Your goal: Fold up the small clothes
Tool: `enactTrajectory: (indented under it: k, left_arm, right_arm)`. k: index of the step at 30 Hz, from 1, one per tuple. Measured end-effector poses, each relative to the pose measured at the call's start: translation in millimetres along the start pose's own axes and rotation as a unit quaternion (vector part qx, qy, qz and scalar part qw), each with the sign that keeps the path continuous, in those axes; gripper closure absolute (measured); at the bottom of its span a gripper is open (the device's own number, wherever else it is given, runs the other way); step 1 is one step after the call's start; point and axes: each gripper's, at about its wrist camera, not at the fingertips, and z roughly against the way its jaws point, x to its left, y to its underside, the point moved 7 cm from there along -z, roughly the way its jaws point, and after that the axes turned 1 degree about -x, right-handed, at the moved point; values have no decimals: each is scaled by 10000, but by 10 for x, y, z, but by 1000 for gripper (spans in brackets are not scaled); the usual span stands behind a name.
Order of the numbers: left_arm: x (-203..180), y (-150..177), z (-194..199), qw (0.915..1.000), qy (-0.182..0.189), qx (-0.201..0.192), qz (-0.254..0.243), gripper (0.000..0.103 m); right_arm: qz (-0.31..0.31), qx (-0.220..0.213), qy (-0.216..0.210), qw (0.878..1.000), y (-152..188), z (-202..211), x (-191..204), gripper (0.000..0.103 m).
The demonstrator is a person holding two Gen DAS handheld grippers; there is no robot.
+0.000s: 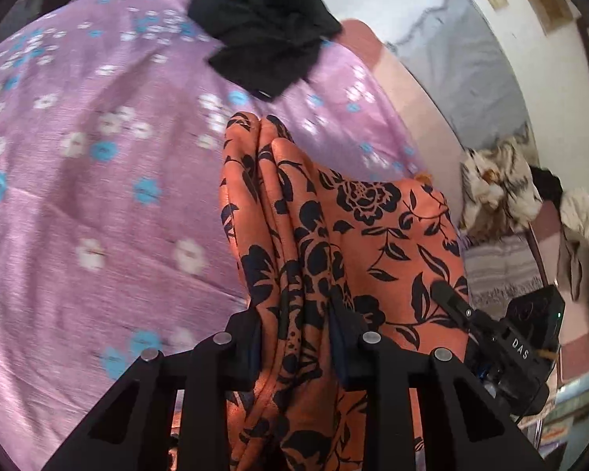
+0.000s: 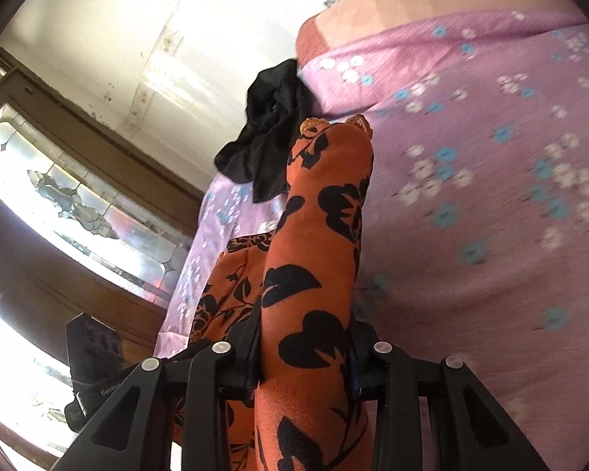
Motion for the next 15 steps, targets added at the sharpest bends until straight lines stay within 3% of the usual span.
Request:
enactTrajectory:
  k: [4,8,12,15]
  left_arm:
    - [-352,108,-163,9992,196,168,-294,74]
    - [-499,275,-297,9982,161,407,-408,73]
    - [-505,477,-319,9959,-246,528,-690,74]
    - [-387,463,-384,9951,-487,617,-592,71]
  right_arm:
    - [-241,-111,164,9995,-29,369,-255,68]
    - [-561,-111,238,9981,5,553,-512,68]
    - [-980,317,440,9937,183,555,-823,68]
    - [-1363,640,669,9863,259,471,-1102,68]
